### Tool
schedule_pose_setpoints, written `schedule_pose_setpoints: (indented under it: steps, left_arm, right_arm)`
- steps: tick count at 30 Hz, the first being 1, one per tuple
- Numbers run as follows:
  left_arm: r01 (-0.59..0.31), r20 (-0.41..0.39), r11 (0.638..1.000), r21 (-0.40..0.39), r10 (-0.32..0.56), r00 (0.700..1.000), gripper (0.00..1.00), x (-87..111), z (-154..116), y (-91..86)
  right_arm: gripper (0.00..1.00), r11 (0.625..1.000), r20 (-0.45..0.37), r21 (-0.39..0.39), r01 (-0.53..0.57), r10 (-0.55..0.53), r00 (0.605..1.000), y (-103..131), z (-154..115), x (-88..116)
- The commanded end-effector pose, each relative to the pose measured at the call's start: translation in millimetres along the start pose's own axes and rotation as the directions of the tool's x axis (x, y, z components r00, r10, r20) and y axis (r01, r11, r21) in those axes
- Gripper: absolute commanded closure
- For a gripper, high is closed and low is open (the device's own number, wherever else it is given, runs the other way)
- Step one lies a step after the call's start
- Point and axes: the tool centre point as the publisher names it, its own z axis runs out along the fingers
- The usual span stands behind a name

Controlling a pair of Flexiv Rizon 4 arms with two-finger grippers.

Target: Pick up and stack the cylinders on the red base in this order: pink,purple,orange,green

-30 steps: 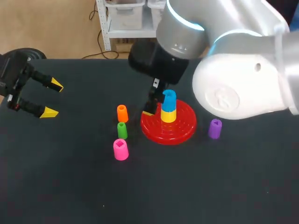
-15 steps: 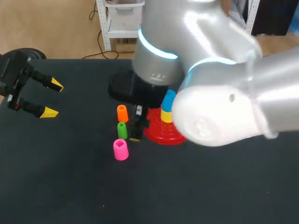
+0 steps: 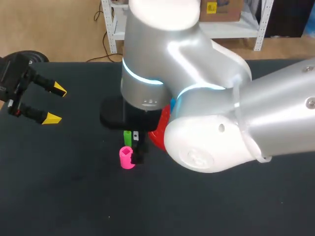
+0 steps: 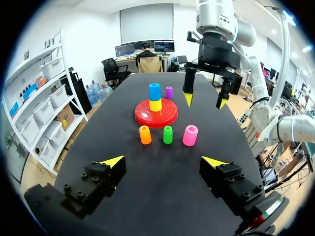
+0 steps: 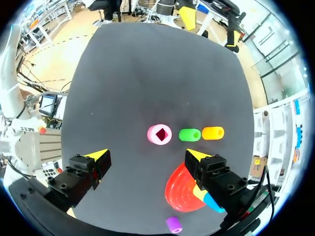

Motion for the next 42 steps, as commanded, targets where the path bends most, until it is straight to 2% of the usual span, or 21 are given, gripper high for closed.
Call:
schedule_pose_setpoints:
  steps: [1,10,15,35,42]
  left_arm:
    - [-0.003,0.002,1.0,-0.002,0.003,1.0,0.0,1.0,0,-0.3]
    - [-0.003,0.002,1.0,-0.002,0.003,1.0,0.0,1.0,0,-0.3]
    - [-0.003,0.002,1.0,-0.002,0.003,1.0,0.0,1.0,0,-0.3]
    - [-0.003,0.002,1.0,-0.002,0.003,1.0,0.0,1.0,0,-0.3]
    - [-0.003,0.002,1.0,-0.002,0.003,1.0,0.0,1.0,0,-0.3]
  right_arm:
    - [0.0,1.0,0.005,-0.014,0.011,-0.011,1.0,2,6,-1]
    - [0.0,0.995,-0.02,-0.076,0.067,-0.069,0.997,5,36,-18]
    - [0.0,0.991,-0.057,-0.083,0.105,-0.109,0.992,2,50,-24]
    - [0.0,0.991,-0.055,-0.089,0.099,-0.104,0.993,-10,62,-12]
    - [0.0,0.988,-0.083,-0.074,0.135,-0.141,0.987,-11,71,-8]
